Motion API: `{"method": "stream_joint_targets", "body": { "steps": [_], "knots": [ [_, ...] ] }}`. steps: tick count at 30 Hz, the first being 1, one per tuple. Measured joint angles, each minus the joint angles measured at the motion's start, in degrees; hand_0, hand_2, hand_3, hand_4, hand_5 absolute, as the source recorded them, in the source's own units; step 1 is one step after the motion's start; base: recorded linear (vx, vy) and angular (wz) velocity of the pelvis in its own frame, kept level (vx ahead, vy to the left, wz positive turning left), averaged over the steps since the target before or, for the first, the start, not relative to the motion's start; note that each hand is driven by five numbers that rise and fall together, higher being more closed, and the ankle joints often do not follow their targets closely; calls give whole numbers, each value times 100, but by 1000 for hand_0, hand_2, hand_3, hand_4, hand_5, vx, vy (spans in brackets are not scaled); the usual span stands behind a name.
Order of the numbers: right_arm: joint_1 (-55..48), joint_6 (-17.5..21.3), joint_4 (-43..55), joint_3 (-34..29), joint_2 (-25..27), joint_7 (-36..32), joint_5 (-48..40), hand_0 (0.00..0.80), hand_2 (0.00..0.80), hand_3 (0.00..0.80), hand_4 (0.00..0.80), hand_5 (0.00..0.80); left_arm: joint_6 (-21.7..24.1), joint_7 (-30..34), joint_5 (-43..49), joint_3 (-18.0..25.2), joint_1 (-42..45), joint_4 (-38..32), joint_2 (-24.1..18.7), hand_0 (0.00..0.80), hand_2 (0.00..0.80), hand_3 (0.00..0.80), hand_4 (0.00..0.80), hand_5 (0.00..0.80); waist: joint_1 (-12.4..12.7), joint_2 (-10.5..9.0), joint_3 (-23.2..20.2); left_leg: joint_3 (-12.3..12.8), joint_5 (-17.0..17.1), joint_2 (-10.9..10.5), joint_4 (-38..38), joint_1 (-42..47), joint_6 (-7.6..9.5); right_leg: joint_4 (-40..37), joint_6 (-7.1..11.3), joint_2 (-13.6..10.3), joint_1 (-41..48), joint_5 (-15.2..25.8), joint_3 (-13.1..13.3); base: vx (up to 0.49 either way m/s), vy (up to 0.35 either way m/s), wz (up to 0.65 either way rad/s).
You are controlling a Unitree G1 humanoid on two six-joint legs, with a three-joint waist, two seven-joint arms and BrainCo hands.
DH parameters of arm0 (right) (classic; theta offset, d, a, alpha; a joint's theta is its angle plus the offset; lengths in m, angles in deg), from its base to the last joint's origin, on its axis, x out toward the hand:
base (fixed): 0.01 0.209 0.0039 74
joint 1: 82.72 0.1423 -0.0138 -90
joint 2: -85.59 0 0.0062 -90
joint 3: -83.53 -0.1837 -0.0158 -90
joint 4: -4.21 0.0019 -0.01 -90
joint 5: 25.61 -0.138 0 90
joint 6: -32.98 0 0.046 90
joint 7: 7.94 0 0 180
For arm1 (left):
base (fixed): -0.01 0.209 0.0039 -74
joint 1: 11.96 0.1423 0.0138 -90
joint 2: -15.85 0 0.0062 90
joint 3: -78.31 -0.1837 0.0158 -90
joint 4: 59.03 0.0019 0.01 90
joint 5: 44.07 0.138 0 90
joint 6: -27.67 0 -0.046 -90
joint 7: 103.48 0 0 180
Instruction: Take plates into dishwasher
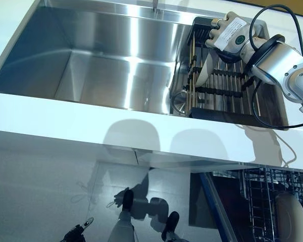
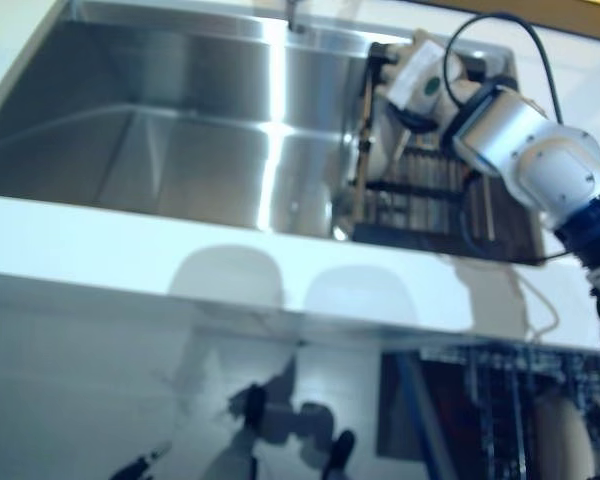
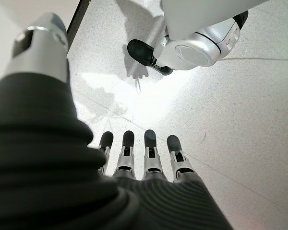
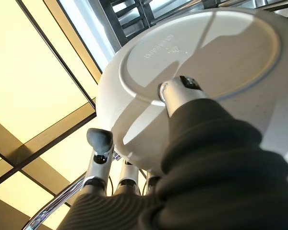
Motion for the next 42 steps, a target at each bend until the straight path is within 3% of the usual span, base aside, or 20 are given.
{"method": "stream_joint_targets", "body": {
  "steps": [11,20,34,42],
  "knots": [
    [-61,64,-31,118,0,-40,0,800,800,800,800,800,46,2,4,13,4,18,23,0,0,0,0,0,-11,-40,-25,27,0,8,-19,167,0,0,-3,3,139,9,9,0,0,0],
    [-74,63,-206,108,166,64,-3,800,800,800,800,800,92,-2,53,209,31,111,49,0,0,0,0,0,-143,-306,-271,184,0,29,-117,483,0,-4,-6,0,321,25,78,26,-3,-8],
    [-418,54,-206,-88,621,151,-242,800,800,800,800,800,100,-14,474,238,568,415,301,0,0,0,0,0,-485,-346,-1537,530,-130,75,-153,961,-19,-27,20,6,550,16,418,79,3,-13],
    [-815,-375,-324,-139,1064,121,-975,800,800,800,800,800,102,5,587,237,755,561,418,0,0,0,0,0,-632,-269,-1943,687,-156,91,-154,1069,-9,-26,24,10,563,20,578,26,20,-11]
  ]
}}
